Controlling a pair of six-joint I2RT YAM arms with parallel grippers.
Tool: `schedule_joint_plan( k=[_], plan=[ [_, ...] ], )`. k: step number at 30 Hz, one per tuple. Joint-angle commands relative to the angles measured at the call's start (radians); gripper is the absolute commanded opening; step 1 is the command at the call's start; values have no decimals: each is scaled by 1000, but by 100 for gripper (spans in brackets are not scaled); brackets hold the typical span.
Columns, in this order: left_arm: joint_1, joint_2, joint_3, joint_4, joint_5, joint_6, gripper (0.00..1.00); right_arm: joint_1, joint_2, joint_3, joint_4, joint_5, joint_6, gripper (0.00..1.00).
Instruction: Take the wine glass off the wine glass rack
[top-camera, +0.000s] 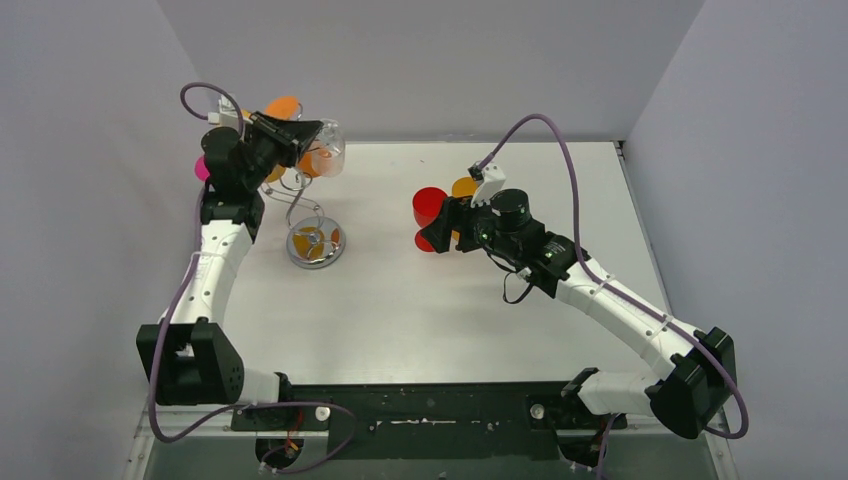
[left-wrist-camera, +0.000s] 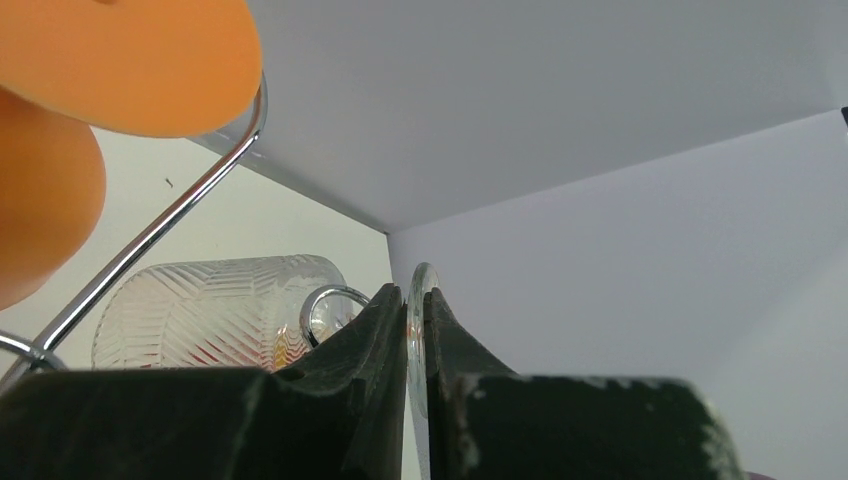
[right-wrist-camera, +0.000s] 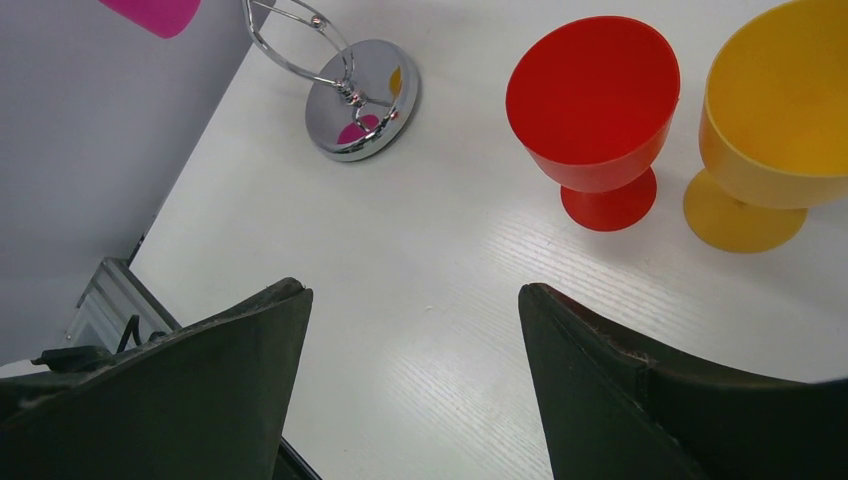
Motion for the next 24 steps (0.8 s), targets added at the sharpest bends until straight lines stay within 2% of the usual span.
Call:
schedule_joint_plan(
  k=[1, 24],
  plan=[
    [2, -84, -25, 127, -74, -69, 0, -3, 4, 8, 37, 8, 11, 78],
    [2, -119, 13, -47, -141, 81, 0, -4, 32, 34, 41, 3, 15, 78]
  ],
)
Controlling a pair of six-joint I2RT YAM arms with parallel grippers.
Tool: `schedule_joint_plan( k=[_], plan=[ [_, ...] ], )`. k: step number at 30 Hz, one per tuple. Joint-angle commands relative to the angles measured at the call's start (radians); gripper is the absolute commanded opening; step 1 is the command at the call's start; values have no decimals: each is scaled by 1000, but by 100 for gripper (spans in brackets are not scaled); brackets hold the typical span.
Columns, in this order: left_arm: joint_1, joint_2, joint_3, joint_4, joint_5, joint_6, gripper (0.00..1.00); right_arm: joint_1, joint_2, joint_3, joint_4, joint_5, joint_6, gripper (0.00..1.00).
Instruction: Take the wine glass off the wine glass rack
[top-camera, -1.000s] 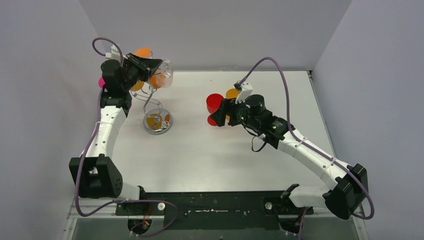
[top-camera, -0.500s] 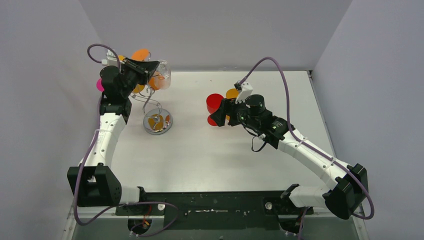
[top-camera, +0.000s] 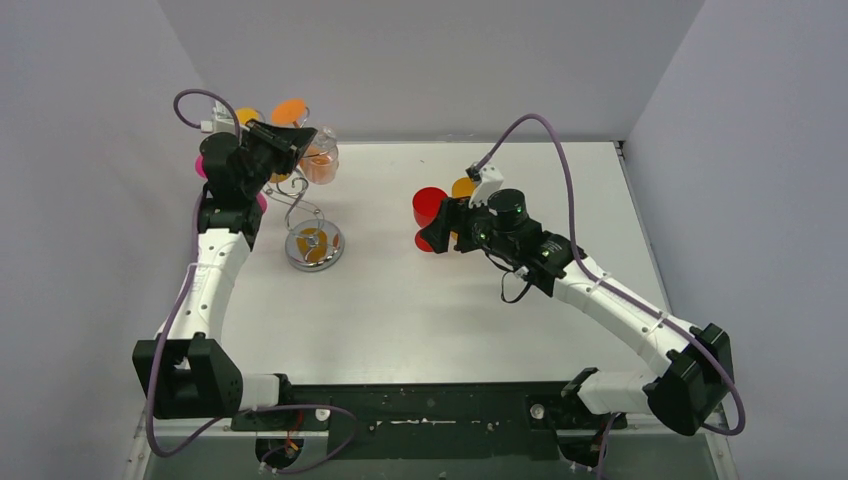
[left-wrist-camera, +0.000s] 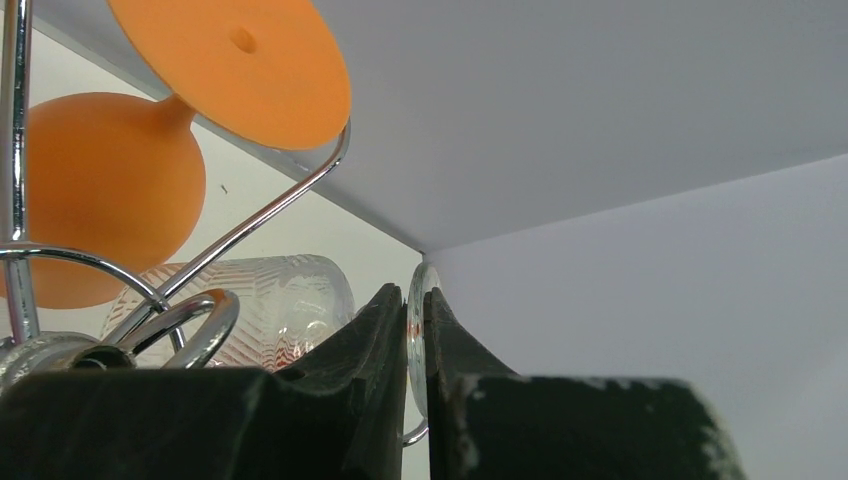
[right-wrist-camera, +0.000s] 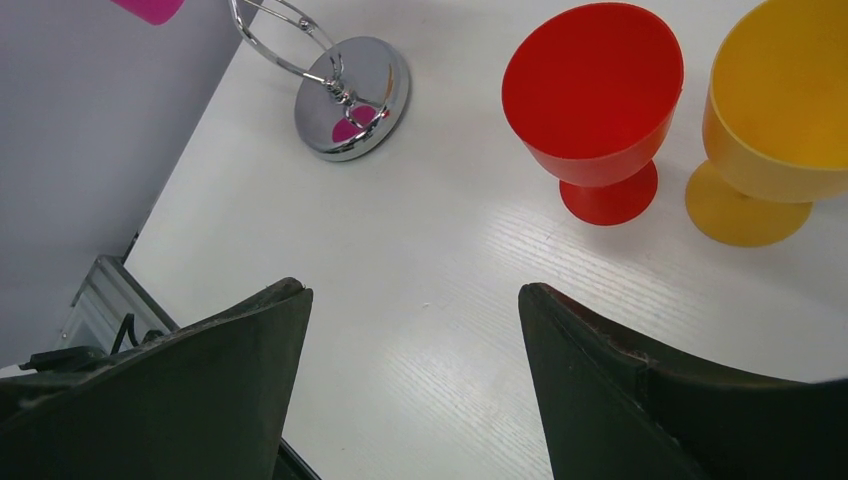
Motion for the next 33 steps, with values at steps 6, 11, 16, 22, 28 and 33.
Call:
schedule_joint_plan(
  k=[6, 11, 16, 22, 28, 33],
  plan=[
    [6, -50, 78, -13, -80, 88, 0, -3, 28, 32, 35, -2, 11, 78],
    [6, -53, 101, -45, -100, 117, 0, -4, 21, 24, 42, 5, 11, 78],
    [6, -59, 106, -65, -129, 136, 0, -4, 18, 19, 39, 8, 10, 78],
    [26, -49, 35, 87, -103, 9, 0, -4, 20, 18, 44, 7, 14, 78],
    [48, -6, -28, 236, -61, -108, 0, -4, 21, 23, 41, 0, 17, 78],
    [49, -10, -27, 233, -58, -79, 0, -3, 23, 23, 49, 1, 17, 78]
  ],
)
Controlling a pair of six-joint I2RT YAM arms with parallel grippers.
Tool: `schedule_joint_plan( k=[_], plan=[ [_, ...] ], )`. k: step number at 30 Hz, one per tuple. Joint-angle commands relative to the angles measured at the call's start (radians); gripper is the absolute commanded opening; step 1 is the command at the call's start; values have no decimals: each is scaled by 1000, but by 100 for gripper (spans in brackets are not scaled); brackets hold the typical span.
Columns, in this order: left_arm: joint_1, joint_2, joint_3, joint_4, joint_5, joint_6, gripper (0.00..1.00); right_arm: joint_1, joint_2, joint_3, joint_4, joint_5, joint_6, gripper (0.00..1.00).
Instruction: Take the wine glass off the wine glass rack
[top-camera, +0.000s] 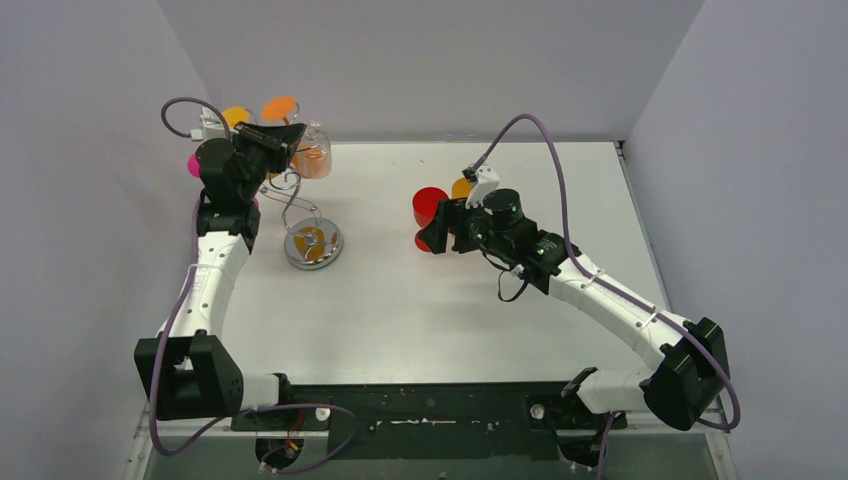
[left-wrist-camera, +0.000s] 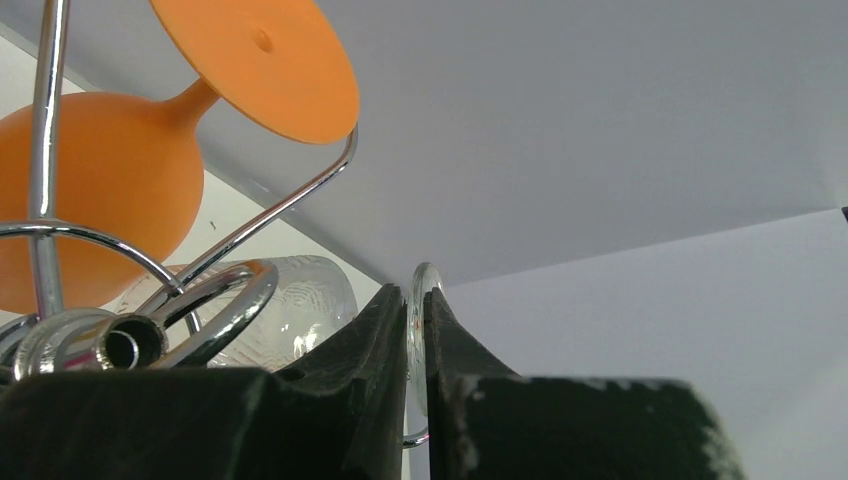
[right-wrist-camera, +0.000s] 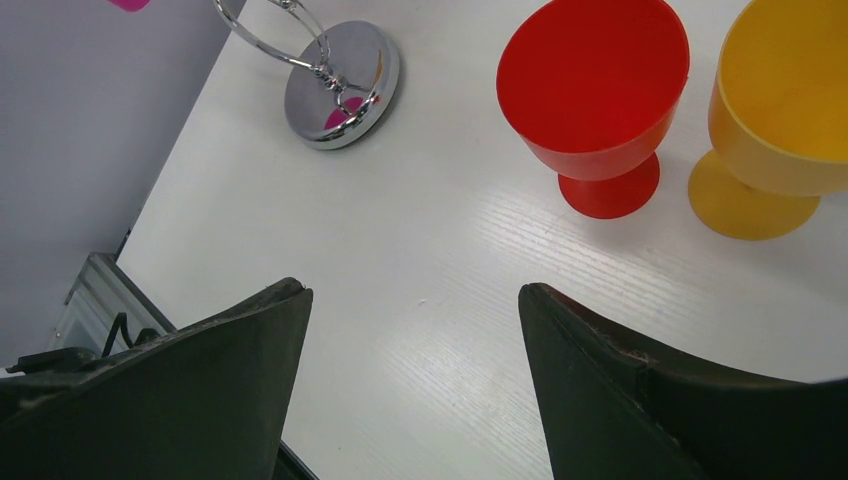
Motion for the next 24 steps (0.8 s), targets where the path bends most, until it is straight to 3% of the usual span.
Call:
schedule_joint_plan(
  k=[1, 14, 24],
  plan=[
    [18, 3, 39, 122, 25, 21, 0, -4, -8, 22, 53, 0, 13, 78],
    [8, 24, 127, -64, 204, 228, 0, -3, 64, 128, 145, -85, 2, 78],
    [8, 61, 124, -59, 262, 249, 0, -4, 85, 181, 185, -109, 10, 78]
  ],
)
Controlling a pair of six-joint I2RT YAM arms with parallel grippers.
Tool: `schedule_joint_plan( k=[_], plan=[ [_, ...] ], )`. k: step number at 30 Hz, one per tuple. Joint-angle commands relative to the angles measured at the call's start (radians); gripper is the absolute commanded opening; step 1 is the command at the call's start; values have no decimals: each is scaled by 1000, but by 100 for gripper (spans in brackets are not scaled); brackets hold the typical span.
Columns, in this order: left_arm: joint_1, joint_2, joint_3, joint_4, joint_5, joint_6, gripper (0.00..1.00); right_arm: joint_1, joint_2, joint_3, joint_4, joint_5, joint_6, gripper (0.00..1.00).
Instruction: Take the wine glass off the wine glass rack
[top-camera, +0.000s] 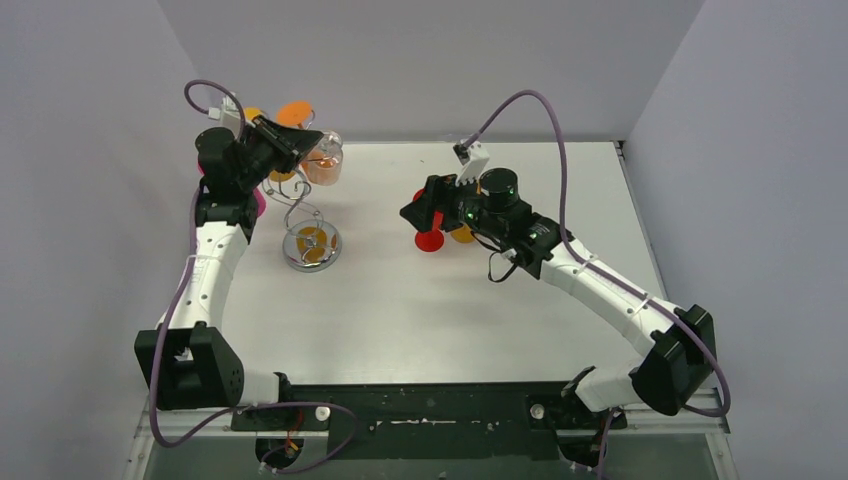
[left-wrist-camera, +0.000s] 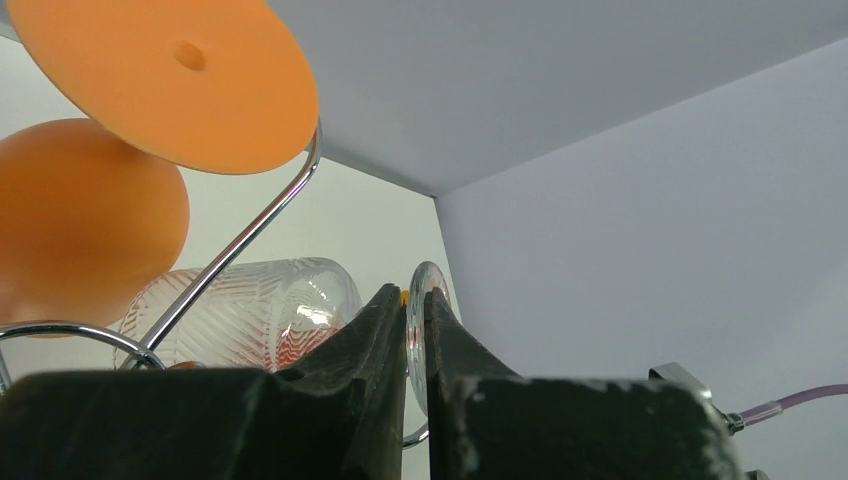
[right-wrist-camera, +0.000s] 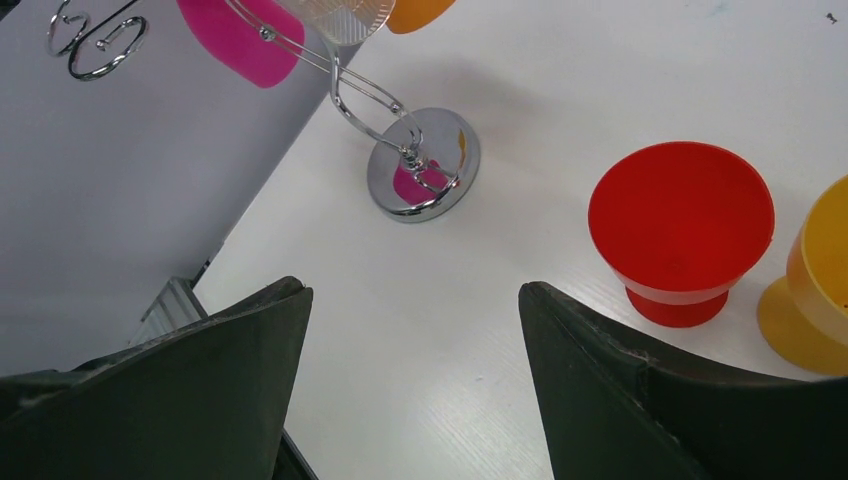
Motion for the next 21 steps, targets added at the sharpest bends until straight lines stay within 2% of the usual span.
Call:
schedule_joint_plan(
  k=[1, 4, 6, 8, 9, 11, 15, 21],
  plan=[
    [7, 14, 40, 36, 16, 43, 0, -3, 7, 52, 87, -31, 6, 78],
    [7, 19, 42, 30, 24, 55, 3, -4, 33, 99, 117, -59, 22, 78],
    [5, 19, 39, 26, 24, 60, 21, -4, 57, 132, 140, -77, 38, 78],
    [5, 16, 34, 36, 28, 67, 6, -3, 94, 170, 152, -87, 53, 78],
    [5, 18, 38, 32, 31, 73, 5, -4, 111, 190, 154, -90, 62, 78],
    [6, 24, 52, 1, 29, 89, 16, -4, 147, 227, 161, -108, 84, 78],
    [6, 29, 66, -13, 39, 107, 18, -4, 206, 281, 198, -151, 128, 78],
    [5, 13, 77, -62, 2, 149, 27, -6, 304, 390, 214, -194, 176, 78]
  ],
)
